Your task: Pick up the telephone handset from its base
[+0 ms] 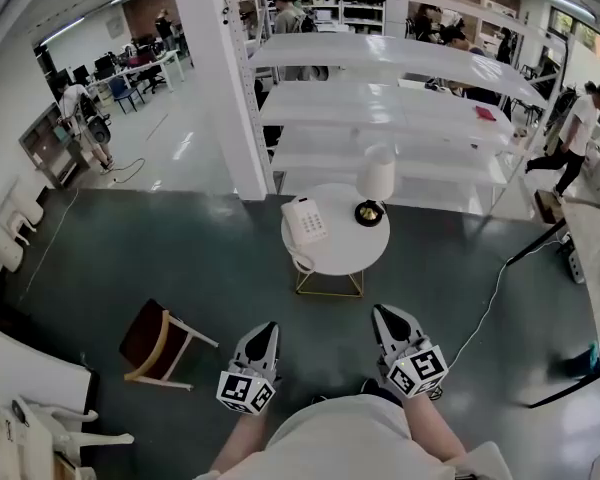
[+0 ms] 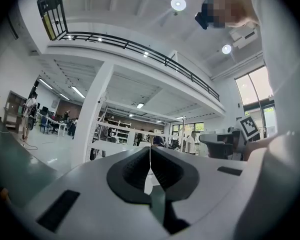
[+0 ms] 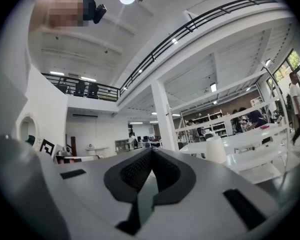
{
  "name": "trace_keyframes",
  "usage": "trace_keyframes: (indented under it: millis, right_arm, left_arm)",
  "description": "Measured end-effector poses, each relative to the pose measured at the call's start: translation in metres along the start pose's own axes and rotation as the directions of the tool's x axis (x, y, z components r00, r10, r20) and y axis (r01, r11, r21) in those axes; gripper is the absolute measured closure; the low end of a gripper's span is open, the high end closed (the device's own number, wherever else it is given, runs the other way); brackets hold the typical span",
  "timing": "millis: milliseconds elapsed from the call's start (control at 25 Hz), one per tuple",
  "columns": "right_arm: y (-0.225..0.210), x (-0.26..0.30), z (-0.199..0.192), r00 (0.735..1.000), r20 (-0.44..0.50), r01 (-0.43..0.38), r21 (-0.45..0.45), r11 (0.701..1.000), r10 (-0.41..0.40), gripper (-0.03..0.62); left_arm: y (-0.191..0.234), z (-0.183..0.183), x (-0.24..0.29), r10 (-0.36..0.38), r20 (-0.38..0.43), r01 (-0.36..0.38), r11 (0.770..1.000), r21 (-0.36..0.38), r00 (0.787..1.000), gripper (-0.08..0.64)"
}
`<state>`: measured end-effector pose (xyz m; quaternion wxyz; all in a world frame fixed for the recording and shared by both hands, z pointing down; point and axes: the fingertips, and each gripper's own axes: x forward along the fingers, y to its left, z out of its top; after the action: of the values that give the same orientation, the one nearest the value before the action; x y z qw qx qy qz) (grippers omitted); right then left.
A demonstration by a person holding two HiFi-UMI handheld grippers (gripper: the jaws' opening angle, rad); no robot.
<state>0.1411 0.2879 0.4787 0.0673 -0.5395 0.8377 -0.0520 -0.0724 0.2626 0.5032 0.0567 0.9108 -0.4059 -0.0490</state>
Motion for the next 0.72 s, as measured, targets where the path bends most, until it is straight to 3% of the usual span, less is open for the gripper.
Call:
trace_keyframes:
  millis: [120,720]
  right_arm:
    - [0.011,0.001,0.006,0.998,0.028,-0.051,-0.025,0.998,0.051,0.584]
    - [0.012,0.028,-0.005,0.999,-0.002,-0.034,-0.036,0.999,0.034,0.583]
  left_arm:
    - [0.002,0.000,-0.001,0.002,0.000,-0.002,1.000,-0.002,1.000,0.540]
    - [0.030,-0.001,-0.006,0.043,0.006,-0.044,0.999,0.008,0.999,0.540]
